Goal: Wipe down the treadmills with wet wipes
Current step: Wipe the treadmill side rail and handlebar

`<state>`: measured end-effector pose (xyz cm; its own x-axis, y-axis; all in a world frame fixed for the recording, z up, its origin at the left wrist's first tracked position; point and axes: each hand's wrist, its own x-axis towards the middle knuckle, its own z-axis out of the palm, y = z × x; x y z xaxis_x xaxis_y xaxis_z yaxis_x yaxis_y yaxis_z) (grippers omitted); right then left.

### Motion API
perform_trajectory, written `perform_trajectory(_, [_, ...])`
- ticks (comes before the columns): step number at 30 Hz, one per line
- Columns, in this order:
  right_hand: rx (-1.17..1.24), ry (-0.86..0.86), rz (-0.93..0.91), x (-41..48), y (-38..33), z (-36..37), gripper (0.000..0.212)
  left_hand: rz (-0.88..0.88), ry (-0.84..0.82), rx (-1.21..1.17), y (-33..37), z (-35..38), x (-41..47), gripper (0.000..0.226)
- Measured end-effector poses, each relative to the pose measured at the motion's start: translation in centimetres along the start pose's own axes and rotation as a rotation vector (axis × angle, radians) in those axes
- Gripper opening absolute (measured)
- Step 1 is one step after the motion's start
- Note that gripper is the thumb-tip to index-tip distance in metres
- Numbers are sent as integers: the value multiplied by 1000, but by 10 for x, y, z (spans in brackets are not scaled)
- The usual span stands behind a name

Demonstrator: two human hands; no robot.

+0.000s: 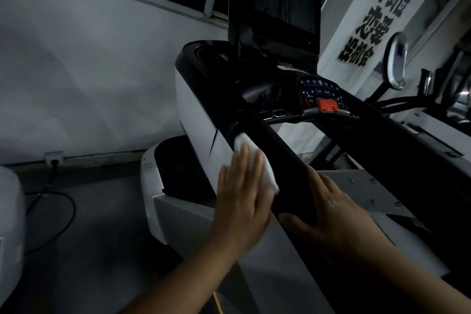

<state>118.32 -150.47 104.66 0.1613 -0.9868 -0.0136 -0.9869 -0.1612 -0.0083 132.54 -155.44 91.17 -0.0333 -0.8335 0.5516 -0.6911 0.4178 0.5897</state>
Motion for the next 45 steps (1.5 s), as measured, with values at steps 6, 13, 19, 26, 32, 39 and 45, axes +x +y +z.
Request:
perform_trajectory(6, [-46,-6,23,10,-7,-1,109,-161,-2,-116,-22,-13,44,80])
perform_trajectory(13, [-75,-11,9,8,-12,-5,103,-43,253,-284,-16,-11,30,57])
perform_trajectory(19, [-107,-44,45,17,-12,-5,106,-31,194,-201,-31,-10,72,56])
perform_trajectory(26, [-114,-51,13,21,-14,-6,107,-274,45,-165,-64,-29,133,89])
perform_trajectory(32, [-106,-53,20,25,-16,-7,108,-191,63,-164,-63,-21,106,76])
perform_trajectory(39, [-82,-51,33,23,-19,-10,103,-113,79,-162,-37,-22,95,71])
perform_trajectory(45, [-46,-42,33,22,-19,-8,104,-27,58,-46,-45,-19,69,70])
